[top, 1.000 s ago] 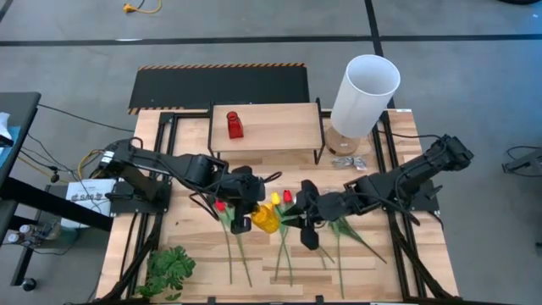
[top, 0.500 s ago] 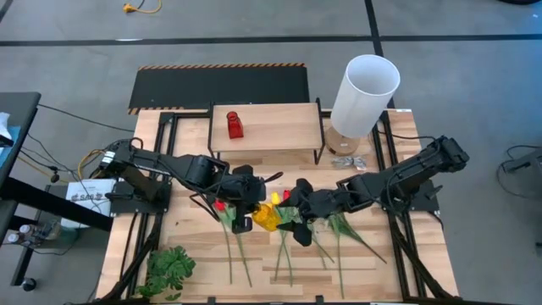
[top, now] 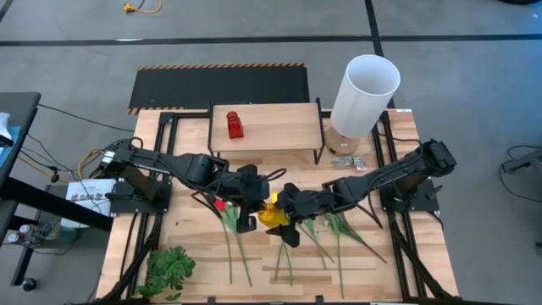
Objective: Pick and place flowers into a vace then onto a shelf
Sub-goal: Put the yellow flower vase on the shelf
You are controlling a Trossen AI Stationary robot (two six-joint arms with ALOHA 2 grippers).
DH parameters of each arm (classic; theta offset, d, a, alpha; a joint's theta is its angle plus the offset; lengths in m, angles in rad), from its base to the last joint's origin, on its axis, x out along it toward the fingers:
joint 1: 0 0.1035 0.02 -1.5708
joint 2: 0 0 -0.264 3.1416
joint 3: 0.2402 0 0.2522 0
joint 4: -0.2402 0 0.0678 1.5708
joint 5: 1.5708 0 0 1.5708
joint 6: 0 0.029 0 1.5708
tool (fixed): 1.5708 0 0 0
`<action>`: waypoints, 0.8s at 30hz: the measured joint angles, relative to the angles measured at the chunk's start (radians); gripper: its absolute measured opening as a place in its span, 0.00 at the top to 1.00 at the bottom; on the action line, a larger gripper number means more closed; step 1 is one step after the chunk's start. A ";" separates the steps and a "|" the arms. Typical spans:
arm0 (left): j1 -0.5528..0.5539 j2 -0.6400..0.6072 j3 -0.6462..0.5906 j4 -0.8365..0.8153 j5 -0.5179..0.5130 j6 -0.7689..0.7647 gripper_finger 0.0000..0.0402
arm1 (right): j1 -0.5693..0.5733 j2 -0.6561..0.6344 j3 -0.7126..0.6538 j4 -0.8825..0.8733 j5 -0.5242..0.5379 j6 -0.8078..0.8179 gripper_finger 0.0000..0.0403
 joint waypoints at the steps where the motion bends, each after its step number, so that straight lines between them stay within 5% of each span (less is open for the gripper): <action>1: 0.000 0.000 0.000 -0.005 -0.003 0.000 0.93 | -0.004 0.001 0.000 0.003 -0.005 0.000 0.08; 10: 0.002 0.001 0.000 0.006 0.001 0.001 0.93 | -0.014 -0.009 0.000 0.002 -0.021 0.009 0.11; 18: 0.003 0.001 -0.001 0.000 0.000 0.000 0.93 | -0.014 -0.006 0.000 0.004 -0.057 0.011 0.31; 24: 0.003 0.000 -0.001 -0.002 0.006 -0.004 0.93 | -0.014 -0.006 -0.001 0.025 -0.056 0.023 0.29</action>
